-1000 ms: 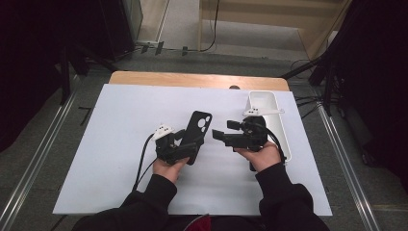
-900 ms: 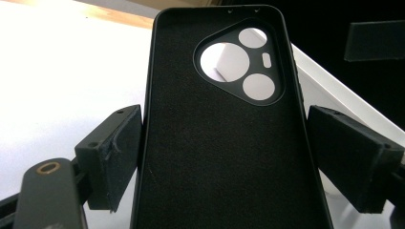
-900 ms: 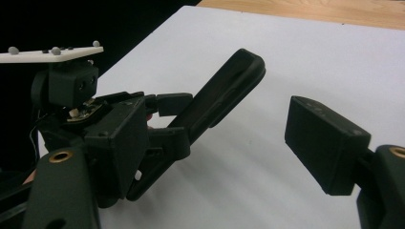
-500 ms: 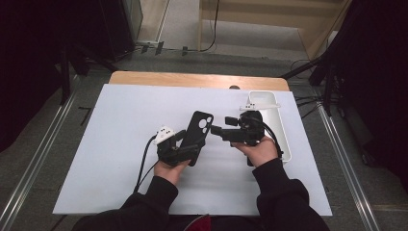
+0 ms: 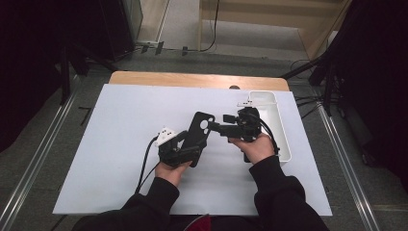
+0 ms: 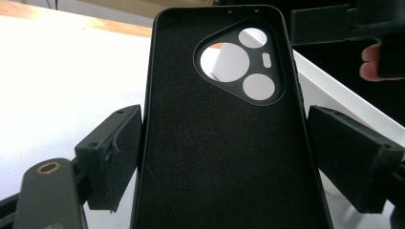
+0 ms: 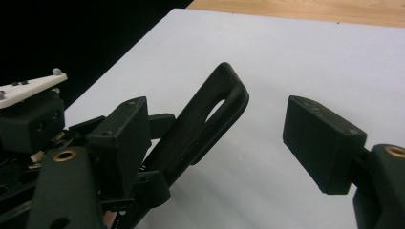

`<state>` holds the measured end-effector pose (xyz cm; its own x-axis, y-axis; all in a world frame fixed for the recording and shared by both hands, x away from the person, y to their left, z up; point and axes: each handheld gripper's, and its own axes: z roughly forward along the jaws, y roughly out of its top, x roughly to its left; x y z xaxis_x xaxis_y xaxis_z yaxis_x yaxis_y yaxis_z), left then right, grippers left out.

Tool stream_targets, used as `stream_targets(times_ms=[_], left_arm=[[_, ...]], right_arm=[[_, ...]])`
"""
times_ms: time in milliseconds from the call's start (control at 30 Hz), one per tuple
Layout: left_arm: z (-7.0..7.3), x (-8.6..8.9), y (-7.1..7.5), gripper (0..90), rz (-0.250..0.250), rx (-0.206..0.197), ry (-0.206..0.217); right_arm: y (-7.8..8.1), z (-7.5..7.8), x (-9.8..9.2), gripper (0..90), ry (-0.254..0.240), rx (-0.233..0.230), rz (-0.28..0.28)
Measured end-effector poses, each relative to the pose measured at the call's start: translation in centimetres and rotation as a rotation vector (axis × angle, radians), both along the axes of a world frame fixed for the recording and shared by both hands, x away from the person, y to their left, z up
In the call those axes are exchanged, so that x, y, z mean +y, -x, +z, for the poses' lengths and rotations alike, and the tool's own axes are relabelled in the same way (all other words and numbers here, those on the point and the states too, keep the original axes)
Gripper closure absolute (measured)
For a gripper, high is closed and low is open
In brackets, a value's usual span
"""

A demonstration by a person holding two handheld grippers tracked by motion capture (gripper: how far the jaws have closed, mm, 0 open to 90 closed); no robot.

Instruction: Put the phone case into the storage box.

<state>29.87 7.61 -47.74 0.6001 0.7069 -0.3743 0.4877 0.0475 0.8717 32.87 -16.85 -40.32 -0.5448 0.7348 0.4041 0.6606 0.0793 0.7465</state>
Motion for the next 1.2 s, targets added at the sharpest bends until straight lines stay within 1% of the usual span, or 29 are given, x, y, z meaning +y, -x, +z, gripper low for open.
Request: stream_targets(times_ms=[33,167,367,433,500,533,600,633,767,833,867,967,1000,1033,1067,1133,1167,1200], left_arm=[[0.0,0.0,0.0,14.6,-0.001,0.000,0.001],[-0.1,-0.2,0.2,14.5,-0.001,-0.008,-0.008],[-0.1,-0.5,0.5,14.5,-0.006,-0.023,-0.002],[-0.2,-0.5,0.6,14.5,-0.010,-0.017,0.000],[-0.2,-0.6,0.7,14.5,-0.010,-0.010,0.006],[-0.3,-0.6,0.7,14.5,-0.011,-0.009,0.016],[-0.3,-0.6,0.7,14.4,-0.014,-0.008,0.016],[-0.3,-0.6,0.7,14.5,-0.013,-0.009,0.019],[-0.3,-0.7,0.7,14.5,-0.014,-0.010,0.023],[-0.4,-0.7,0.7,14.4,-0.017,-0.007,0.016],[-0.4,-0.7,0.7,14.4,-0.018,-0.009,0.017],[-0.4,-0.8,0.7,14.3,-0.019,-0.008,0.021],[-0.4,-0.8,0.7,14.3,-0.021,-0.008,0.020],[-0.4,-0.8,0.7,14.3,-0.022,-0.007,0.020],[-0.4,-0.8,0.8,14.3,-0.022,-0.009,0.020],[-0.4,-0.9,0.8,14.3,-0.022,-0.015,0.019],[-0.3,-0.8,0.8,14.3,-0.028,-0.016,0.009],[-0.3,-0.9,0.8,14.3,-0.027,-0.025,0.005]], right_arm=[[-0.1,-0.1,0.1,23.2,-0.006,-0.002,-0.005],[-0.4,-0.4,0.3,23.2,0.001,0.013,-0.004],[-0.8,-0.9,0.4,23.4,-0.008,0.026,-0.008],[-0.9,-1.0,0.4,23.6,-0.011,0.029,-0.007],[-0.9,-1.0,0.5,25.7,-0.017,0.034,-0.010],[-1.0,-1.0,0.5,26.5,-0.012,0.033,-0.009],[-1.1,-1.1,0.6,28.0,-0.016,0.027,-0.010],[-1.3,-1.2,0.6,28.6,-0.021,0.033,-0.011],[-1.6,-1.6,1.0,34.4,-0.021,0.053,-0.003],[-1.7,-1.7,1.2,38.1,-0.017,0.071,-0.003],[-1.7,-1.8,1.2,40.6,-0.025,0.074,-0.002],[-1.7,-1.7,1.2,50.2,-0.035,0.094,-0.019],[-1.8,-1.6,1.1,53.1,-0.047,0.111,-0.022],[-1.7,-1.5,0.9,60.1,-0.063,0.131,-0.039],[-1.7,-1.5,0.9,60.1,-0.063,0.131,-0.039],[-1.8,-1.3,0.7,64.6,-0.067,0.145,-0.047],[-1.8,-1.3,0.7,65.6,-0.076,0.151,-0.051],[-1.8,-1.3,0.6,66.6,-0.081,0.155,-0.056]])
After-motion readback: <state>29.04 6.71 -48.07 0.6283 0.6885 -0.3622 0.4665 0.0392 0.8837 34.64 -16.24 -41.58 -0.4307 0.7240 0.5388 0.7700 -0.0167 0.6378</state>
